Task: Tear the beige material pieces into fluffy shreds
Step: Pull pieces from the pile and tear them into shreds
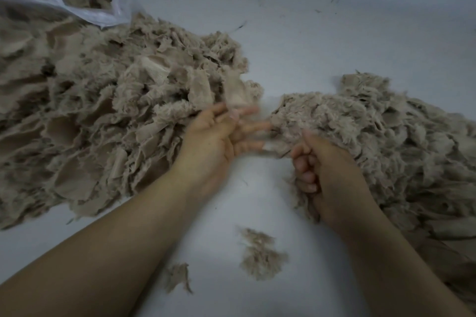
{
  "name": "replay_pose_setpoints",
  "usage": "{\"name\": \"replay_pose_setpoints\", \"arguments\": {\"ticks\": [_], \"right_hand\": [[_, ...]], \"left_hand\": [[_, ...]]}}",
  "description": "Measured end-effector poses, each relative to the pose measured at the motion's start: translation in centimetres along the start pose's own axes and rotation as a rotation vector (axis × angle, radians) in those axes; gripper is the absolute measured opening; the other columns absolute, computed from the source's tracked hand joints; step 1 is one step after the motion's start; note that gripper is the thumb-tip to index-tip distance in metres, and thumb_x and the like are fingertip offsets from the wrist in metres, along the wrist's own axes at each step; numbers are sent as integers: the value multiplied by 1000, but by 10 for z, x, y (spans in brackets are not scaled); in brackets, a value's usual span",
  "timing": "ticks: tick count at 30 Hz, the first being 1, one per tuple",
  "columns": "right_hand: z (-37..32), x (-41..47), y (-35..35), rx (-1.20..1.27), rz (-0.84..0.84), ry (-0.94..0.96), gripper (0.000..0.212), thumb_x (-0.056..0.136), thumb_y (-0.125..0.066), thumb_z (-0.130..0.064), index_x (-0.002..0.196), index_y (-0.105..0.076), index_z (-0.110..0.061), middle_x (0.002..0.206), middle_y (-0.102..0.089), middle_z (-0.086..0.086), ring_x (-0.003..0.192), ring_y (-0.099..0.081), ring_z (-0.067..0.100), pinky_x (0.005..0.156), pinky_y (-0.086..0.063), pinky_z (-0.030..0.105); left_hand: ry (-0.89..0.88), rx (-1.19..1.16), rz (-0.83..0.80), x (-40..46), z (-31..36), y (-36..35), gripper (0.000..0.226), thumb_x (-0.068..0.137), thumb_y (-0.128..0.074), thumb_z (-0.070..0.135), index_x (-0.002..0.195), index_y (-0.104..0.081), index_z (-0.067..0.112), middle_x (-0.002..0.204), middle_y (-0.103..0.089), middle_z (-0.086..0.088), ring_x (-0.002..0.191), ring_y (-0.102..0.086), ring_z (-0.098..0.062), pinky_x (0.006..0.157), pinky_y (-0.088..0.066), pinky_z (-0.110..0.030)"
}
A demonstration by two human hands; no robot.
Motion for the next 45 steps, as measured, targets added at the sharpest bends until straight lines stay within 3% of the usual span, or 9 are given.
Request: {"name": "replay_pose_setpoints", "arguments": {"ticks": [4,8,13,20,26,30,33,39,45], "right_hand": [[0,1,0,54,42,-5,50,101,-54,-29,55,-65,-15,50,-44,-1,37,-29,7,32,-23,17],[1,1,0,59,59,7,47,102,-53,-26,59,-65,-13,51,-45,-1,37,-29,7,33,-23,15],[3,2,1,79,94,8,41,102,-52,-21,63,-61,-10,48,-45,-1,35,-29,6,32,-22,14],[1,-1,1,11,125,42,41,98,-52,-12,58,-60,-13,47,-42,0,35,-26,7,33,-19,15],[-2,-4,-5,-91,22,58,23,102,-50,-14,96,-71,-8,49,-45,-1,37,-29,6,32,-23,16],[-2,-2,-2,-101,51,2,37,103,-53,-20,69,-55,-4,44,-41,3,32,-27,9,33,-21,15],[-1,1,1,-35,83,-4,48,103,-50,-16,55,-45,-15,46,-44,4,33,-27,10,33,-21,15],[0,3,6,-34,115,1,36,102,-51,-16,67,-43,-13,48,-47,1,36,-28,9,32,-22,17],[3,1,8,-94,151,-4,40,100,-54,-22,61,-46,-12,44,-44,1,33,-28,11,33,-21,15]], "left_hand": [[-157,402,52,4,-9,5,35,98,-47,-4,130,-38,7,117,-63,-20,95,-69,-23,86,-58,-45],[-514,1273,-112,4,-12,-1,24,91,-56,-3,114,-63,0,118,-63,-13,113,-59,-24,99,-40,-24],[-364,1600,9,11,-10,8,27,93,-50,10,114,-60,-4,126,-55,-18,117,-52,-31,100,-40,-35],[-603,1745,-228,-11,-28,-38,27,91,-57,33,108,-65,15,107,-60,-2,104,-50,-25,83,-45,-41],[-568,1839,-194,-1,-35,-47,22,92,-53,16,106,-69,9,109,-58,-6,104,-46,-26,78,-31,-33],[-649,1733,-304,-35,-35,-57,5,71,-64,2,72,-68,4,80,-61,-13,77,-57,-32,61,-35,-33],[-691,1782,-318,-59,-38,-52,27,71,-42,8,71,-69,9,74,-59,-5,68,-54,-24,54,-33,-29],[-617,1561,-293,-69,-30,-36,22,66,-62,-17,59,-54,2,69,-51,-12,63,-47,-26,51,-42,-39],[-650,1450,-495,-70,-25,-43,17,88,-60,3,72,-56,1,80,-55,-14,70,-49,-29,59,-43,-47]]}}
Point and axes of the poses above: each hand's wrist, its own x-axis towards the middle knuckle, its own y-axis out of the back of the hand, z = x × y, the point moved 4 cm from there along x, towards the middle knuckle
